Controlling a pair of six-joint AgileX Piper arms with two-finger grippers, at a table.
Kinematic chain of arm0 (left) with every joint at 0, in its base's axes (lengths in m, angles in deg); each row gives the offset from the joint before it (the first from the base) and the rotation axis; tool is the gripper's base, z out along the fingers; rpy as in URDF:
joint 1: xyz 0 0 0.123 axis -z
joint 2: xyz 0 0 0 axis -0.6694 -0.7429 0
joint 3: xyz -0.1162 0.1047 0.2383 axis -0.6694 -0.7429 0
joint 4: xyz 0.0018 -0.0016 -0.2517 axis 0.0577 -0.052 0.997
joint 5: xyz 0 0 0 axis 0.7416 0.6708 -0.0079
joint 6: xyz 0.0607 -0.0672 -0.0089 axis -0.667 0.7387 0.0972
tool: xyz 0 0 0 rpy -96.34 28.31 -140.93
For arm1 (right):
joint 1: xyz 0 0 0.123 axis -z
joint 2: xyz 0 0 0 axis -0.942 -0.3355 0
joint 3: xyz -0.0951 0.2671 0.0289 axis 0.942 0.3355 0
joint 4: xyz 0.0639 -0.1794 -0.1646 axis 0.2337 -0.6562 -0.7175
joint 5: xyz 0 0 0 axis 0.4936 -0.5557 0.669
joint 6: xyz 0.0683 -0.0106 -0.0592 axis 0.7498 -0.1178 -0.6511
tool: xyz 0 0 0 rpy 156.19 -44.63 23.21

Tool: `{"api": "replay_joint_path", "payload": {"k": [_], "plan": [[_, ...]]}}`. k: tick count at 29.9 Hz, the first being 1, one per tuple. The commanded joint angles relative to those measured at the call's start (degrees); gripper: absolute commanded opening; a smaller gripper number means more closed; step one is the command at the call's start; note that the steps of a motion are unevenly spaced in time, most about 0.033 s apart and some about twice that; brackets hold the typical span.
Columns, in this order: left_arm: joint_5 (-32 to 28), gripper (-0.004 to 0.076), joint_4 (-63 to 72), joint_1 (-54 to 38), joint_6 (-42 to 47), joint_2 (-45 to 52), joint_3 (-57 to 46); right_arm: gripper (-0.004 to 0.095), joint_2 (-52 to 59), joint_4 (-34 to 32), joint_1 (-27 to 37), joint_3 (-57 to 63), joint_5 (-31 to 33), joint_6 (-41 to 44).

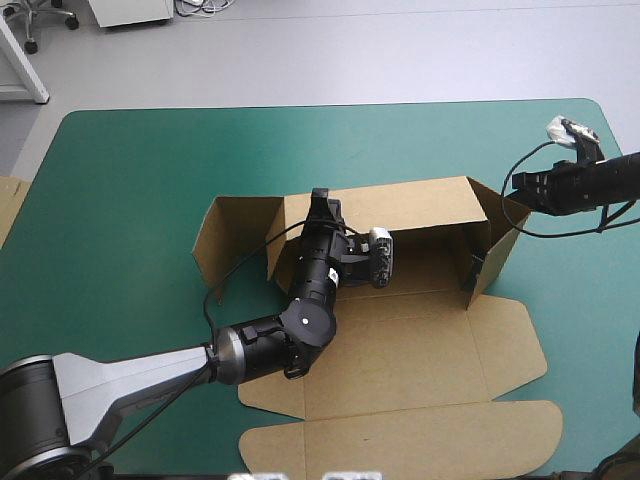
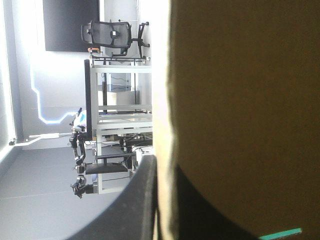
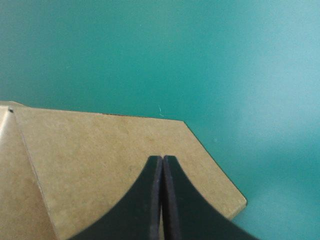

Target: Fold the box

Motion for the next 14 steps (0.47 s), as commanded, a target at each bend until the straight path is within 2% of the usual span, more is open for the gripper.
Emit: {"api": "replay_joint_path", "payload": {"k": [1,11,14], "plan": [[1.38,-0.0010,0.61,0.41,0.75,2.54,1.32,-0.0019,4.85,3.44,-0.70,2.19,1.48,-2.76],[1.18,-0.0010,0.35,0.41,0.02,2.54,1.32,-0.0017,12.31,5.56,-0.83,13.16,-1.69,-10.73],[1.03,-0.0010,0.35,0.41,0.02,2.54,1.32,-0.0013,13.88,6.21,-0.83,16.54,-5.23,-15.00]]}}
